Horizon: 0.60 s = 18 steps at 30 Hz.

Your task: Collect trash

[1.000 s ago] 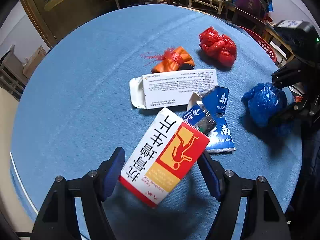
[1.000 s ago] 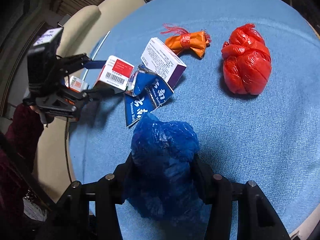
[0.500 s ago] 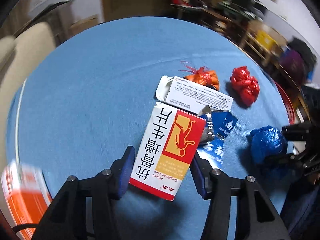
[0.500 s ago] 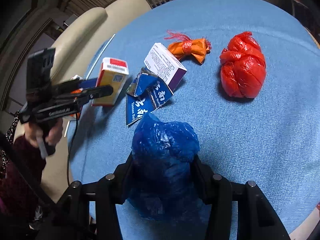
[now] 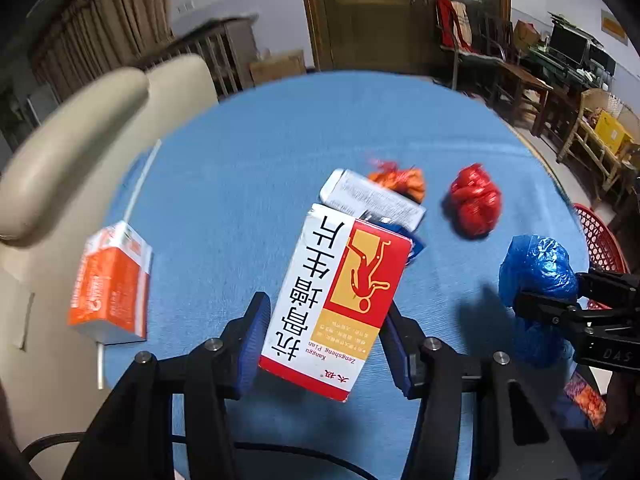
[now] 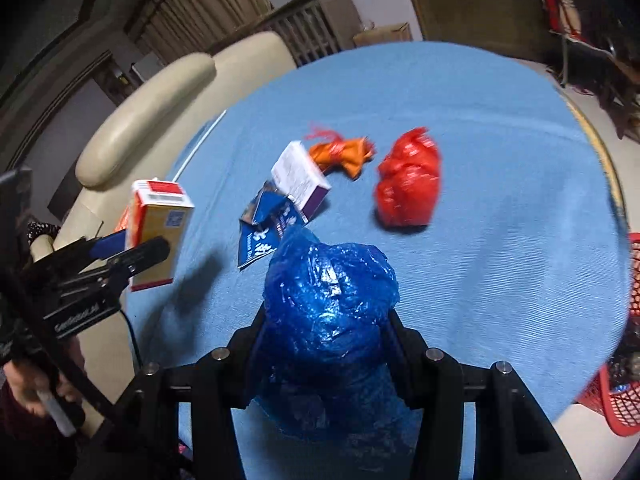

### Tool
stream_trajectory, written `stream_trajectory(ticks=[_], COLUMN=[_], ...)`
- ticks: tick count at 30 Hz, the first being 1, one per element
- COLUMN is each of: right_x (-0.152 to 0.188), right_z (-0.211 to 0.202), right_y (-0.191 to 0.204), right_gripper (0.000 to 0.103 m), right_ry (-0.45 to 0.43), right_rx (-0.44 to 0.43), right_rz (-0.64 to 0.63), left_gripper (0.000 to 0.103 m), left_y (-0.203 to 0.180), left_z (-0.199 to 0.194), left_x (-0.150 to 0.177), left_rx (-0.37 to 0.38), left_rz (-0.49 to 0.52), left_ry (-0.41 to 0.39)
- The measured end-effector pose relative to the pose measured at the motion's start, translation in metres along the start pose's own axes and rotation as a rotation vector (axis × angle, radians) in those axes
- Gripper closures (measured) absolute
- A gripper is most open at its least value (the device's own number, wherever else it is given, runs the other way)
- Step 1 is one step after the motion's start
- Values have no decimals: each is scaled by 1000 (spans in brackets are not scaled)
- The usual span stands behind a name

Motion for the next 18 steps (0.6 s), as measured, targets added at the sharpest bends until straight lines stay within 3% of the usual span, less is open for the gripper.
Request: stream_trajectory(ticks=[11, 18], right_x=[12, 19], right_z=[-56, -85], right_y=[-34, -52], right_gripper=[49, 49], right_ry=[-130, -203], right_rx=[4, 27], right_rz=[55, 61], left_gripper=[48, 47], left_y=[-60, -90], left_z=[-54, -63], left_x=[-3, -2], left_rx=[-91, -61], left_rz=[24, 32], left_ry=[-120, -140])
Point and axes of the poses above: each gripper's, at about its wrist camera, not at the fingertips, and z roughly the way its jaws point, y to its left, x to its underside, the point moved 4 cm from there along z, roughly the way its jaws point, and after that the axes turned 6 degrees about x, right-handed, at the moved point
